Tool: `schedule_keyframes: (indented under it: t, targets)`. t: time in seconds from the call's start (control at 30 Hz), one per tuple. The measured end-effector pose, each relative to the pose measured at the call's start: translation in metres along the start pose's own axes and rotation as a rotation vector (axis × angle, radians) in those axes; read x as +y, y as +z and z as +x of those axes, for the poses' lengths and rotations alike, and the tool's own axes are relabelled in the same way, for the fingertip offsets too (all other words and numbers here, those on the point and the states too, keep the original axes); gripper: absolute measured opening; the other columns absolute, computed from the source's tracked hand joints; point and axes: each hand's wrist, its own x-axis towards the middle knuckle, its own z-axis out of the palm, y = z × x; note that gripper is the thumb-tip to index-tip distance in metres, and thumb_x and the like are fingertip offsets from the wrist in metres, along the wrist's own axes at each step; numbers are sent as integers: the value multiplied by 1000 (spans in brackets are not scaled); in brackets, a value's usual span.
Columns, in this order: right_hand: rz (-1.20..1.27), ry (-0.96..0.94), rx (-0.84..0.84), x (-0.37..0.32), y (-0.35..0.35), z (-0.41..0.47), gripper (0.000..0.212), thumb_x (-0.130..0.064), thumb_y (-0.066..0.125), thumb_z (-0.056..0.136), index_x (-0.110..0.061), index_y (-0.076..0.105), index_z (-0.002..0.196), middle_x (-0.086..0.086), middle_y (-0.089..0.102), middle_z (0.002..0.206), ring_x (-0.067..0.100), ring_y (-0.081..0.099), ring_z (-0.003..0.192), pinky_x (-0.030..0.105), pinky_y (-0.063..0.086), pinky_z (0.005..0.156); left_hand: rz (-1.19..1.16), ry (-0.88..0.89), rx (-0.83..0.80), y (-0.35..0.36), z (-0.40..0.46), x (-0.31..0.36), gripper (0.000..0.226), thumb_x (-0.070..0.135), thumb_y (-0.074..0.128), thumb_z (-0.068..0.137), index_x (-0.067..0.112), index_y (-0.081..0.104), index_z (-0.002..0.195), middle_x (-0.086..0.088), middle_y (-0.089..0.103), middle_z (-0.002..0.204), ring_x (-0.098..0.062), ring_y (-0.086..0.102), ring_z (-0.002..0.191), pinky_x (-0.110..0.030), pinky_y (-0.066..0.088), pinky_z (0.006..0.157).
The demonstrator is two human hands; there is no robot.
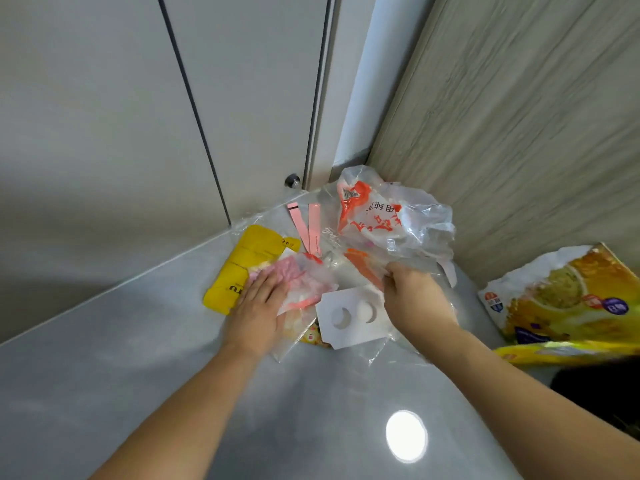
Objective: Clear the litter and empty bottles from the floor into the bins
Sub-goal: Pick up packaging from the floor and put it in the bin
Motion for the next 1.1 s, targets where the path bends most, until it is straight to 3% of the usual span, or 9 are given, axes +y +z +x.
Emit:
schedule_keyframes:
  t: [0.17,0.3,0.4,0.5,0.63,0.7,0.8,0.97,1.1]
  targets:
    - [353,22,169,5,-66,-32,14,-20,47,93,-16,54,82,2,59,75,23,55,69,32,41,60,1,-170,-239,-51,24,15,40,29,48,93,26,56,133,-1,59,135,-24,55,122,-34,48,98]
    - [457,41,251,16,-98,-59,10,-16,50,93,-15,59,96,0,62,84,16,57,73,27,40,61,-71,-363,-72,-101,26,47,32,8,45,90,18,55,118,-10,68,103,-34,65,90,-34,46,63]
    - [534,63,319,28,-122,-79,4,-12,53,91,-15,54,93,-4,57,77,14,53,68,22,35,53,-243,-438,110,-141,26,74,25,12,41,93,16,55,113,-16,65,97,-38,59,83,-32,37,63]
    - [585,52,320,50,-148,-95,6,-10,54,90,-4,51,90,4,60,73,21,55,65,13,38,47,-661,-469,143,-182,38,110,22,19,39,92,12,59,98,-12,64,91,-35,56,83,-34,40,63]
    - [720,85,214,100,-186,-113,8,-11,58,90,-7,60,96,20,69,92,29,64,77,42,54,74,-1044,-430,-31,-224,44,177,18,22,50,94,18,67,93,-12,72,90,-39,71,83,-56,58,74]
    - [776,125,142,129,-211,-124,8,-14,59,89,-10,63,94,19,70,90,31,66,79,51,54,80,-1066,-339,-74,-239,44,214,16,21,52,97,20,67,93,-10,74,89,-33,72,79,-49,58,73]
    - [686,212,131,177,-247,-143,13,-14,53,87,-9,59,77,14,59,76,28,57,71,41,48,72,-1104,-191,-130,-253,48,271,14,17,53,97,19,67,99,-6,74,87,-24,71,74,-35,58,63]
    - [450,415,115,271,-270,-182,14,-18,49,82,-8,56,74,7,58,85,25,56,82,36,43,75,-1163,-16,-266,-267,45,368,14,10,53,96,16,66,96,-3,71,73,-18,66,58,-26,49,45]
    - [308,570,104,326,-245,-201,22,-15,42,93,-4,62,92,9,59,100,29,58,97,34,43,86,-1170,76,-357,-257,43,439,11,16,58,88,18,69,92,-8,72,87,-25,68,75,-38,54,67]
